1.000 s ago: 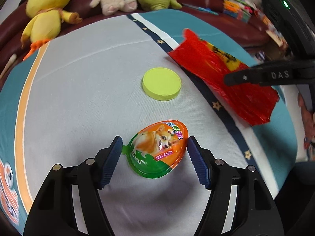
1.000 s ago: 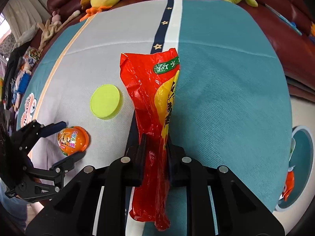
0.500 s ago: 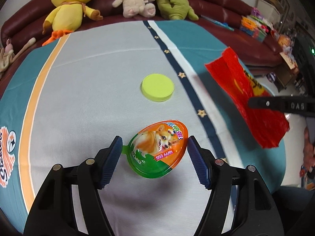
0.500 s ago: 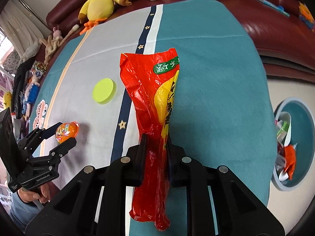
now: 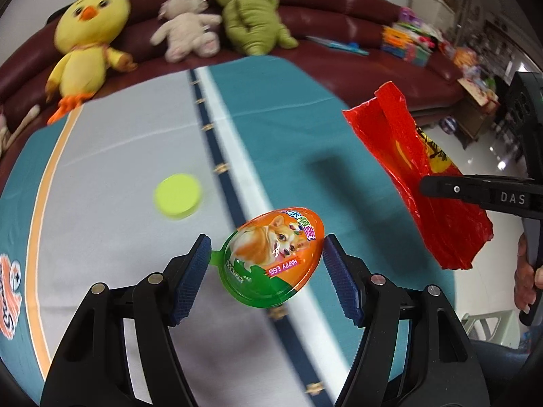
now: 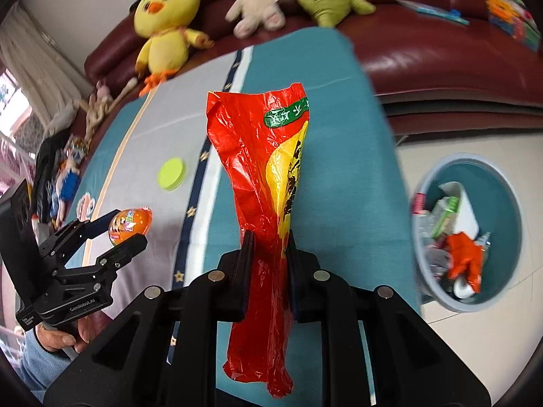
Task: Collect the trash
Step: 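Carry the candy egg and wrapper from the table over the teal bin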
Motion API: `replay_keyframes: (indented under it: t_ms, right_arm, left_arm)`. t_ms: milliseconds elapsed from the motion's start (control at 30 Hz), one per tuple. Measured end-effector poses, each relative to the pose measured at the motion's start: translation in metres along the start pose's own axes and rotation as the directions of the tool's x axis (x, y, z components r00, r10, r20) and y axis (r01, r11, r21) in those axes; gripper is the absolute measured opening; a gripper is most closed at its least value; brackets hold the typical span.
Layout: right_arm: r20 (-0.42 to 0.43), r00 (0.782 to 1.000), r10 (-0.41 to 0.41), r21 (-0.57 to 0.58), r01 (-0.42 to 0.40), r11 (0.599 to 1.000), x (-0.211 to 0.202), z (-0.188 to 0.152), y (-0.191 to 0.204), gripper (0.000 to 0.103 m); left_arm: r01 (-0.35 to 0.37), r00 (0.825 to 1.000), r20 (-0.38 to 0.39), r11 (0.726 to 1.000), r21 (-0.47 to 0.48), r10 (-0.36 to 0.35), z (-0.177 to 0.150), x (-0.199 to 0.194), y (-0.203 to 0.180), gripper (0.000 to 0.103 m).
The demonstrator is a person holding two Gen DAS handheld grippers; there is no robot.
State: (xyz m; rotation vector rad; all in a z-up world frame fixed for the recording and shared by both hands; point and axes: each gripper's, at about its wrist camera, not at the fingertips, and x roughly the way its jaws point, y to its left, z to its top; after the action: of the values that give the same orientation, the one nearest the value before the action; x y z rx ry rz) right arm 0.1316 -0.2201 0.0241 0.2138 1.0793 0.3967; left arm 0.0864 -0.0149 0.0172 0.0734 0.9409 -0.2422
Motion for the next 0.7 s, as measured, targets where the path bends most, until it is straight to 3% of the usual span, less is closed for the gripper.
replay_keyframes:
  t_ms: [433, 700]
  right_arm:
    - [0.135, 0.987, -0.085, 0.211, 0.055, 0.976, -0.075, -0.015, -0.141, 0.017]
    - [0.103, 0.983, -0.153, 0.351, 0.108, 0.930, -0.089, -0.027, -0.227, 0.020]
  left_arm:
    - [0.134, 0.991, -0.010, 0.973, 0.187, -0.134, 0.064, 0.032, -0.140, 0.069]
    - [0.225, 0.974, -0.090, 0.938, 0.265, -0.208, 0.092, 0.089, -0.226, 0.069]
